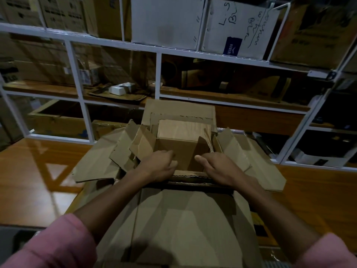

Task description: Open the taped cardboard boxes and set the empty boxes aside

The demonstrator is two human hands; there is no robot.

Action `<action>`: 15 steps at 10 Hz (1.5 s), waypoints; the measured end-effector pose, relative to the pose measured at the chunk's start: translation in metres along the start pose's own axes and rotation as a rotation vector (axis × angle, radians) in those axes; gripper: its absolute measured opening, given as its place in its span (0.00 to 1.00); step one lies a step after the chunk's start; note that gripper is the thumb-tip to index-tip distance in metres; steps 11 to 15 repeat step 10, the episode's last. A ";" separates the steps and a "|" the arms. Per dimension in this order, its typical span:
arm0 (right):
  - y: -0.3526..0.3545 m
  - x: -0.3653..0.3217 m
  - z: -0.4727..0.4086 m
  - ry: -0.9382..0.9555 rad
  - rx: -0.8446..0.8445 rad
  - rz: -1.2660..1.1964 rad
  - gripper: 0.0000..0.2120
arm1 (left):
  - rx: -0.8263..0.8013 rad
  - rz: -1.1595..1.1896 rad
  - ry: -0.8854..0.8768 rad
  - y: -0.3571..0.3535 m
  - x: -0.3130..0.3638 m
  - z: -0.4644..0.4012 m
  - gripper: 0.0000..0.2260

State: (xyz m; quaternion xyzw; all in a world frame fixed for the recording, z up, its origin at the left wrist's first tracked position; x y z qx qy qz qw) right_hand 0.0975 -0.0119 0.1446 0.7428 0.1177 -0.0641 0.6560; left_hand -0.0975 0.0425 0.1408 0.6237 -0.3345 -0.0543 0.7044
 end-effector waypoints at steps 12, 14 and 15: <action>0.013 0.060 -0.007 -0.116 0.013 0.466 0.21 | 0.187 -0.162 -0.078 -0.030 0.060 -0.060 0.28; 0.013 0.060 -0.007 -0.116 0.013 0.466 0.21 | 0.187 -0.162 -0.078 -0.030 0.060 -0.060 0.28; 0.013 0.060 -0.007 -0.116 0.013 0.466 0.21 | 0.187 -0.162 -0.078 -0.030 0.060 -0.060 0.28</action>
Point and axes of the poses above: each hand's wrist, its own z-axis away from the middle knuckle, its own y-axis out of the back of the hand, x = y × z, the point moved 5 cm from there along -z, towards the middle knuckle, and after that the axes turned 4 degrees about z, right-handed, at the moved point
